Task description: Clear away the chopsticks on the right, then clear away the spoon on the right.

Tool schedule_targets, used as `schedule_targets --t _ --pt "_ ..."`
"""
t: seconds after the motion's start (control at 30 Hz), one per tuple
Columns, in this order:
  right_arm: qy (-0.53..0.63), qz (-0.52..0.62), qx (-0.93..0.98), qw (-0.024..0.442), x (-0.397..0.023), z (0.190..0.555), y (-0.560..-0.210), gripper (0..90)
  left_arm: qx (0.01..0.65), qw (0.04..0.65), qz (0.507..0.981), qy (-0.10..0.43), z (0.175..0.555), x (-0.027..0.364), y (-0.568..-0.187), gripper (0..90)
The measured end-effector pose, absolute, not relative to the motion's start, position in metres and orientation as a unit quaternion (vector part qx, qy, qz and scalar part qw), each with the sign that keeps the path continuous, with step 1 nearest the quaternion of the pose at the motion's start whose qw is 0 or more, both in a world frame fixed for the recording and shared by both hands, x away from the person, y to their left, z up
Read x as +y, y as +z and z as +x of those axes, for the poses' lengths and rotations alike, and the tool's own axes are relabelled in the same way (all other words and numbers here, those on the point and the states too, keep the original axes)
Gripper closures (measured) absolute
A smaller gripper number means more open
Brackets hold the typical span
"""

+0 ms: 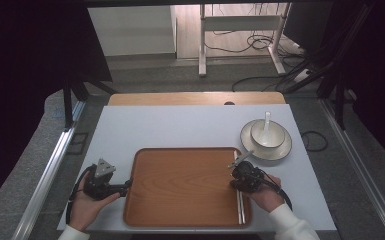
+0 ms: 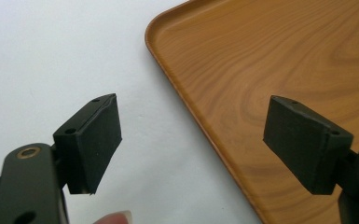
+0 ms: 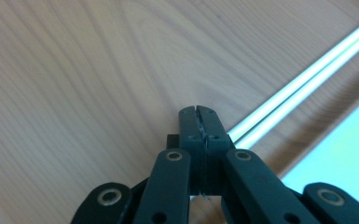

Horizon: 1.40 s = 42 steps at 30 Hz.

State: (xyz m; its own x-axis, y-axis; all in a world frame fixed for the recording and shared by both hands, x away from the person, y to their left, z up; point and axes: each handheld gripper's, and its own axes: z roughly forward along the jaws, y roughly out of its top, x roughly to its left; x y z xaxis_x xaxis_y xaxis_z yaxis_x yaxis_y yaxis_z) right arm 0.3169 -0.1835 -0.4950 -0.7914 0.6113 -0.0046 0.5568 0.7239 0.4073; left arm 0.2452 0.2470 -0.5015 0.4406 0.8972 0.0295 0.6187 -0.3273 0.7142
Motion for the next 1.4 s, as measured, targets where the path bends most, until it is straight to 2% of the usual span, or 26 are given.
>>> schedule_targets --t 0.23,0.57,0.63,0.77,0.9,1.03,1.4 --pt "0.21 0.314 0.923 0.069 -0.186 0.315 -0.491 89.9 0.483 0.326 0.783 0.216 0.245 0.246 -0.501 18.9" --pt "0.3 0.281 0.908 0.079 -0.195 0.314 -0.468 89.4 0.483 0.325 0.784 0.216 0.244 0.248 -0.501 18.9" --pt "0.321 0.28 0.902 0.076 -0.199 0.314 -0.465 81.5 0.482 0.327 0.784 0.215 0.243 0.248 -0.501 18.9" --pt "0.356 0.293 0.884 0.083 -0.207 0.315 -0.456 59.6 0.481 0.328 0.785 0.211 0.242 0.248 -0.502 18.9" --pt "0.382 0.301 0.869 0.087 -0.215 0.317 -0.448 49.5 0.478 0.328 0.787 0.21 0.242 0.247 -0.503 18.9" --pt "0.397 0.309 0.86 0.091 -0.223 0.319 -0.44 45.0 0.48 0.332 0.783 0.216 0.241 0.247 -0.502 18.9" --pt "0.398 0.32 0.854 0.1 -0.233 0.319 -0.434 44.5 0.475 0.333 0.785 0.217 0.246 0.243 -0.5 18.8"
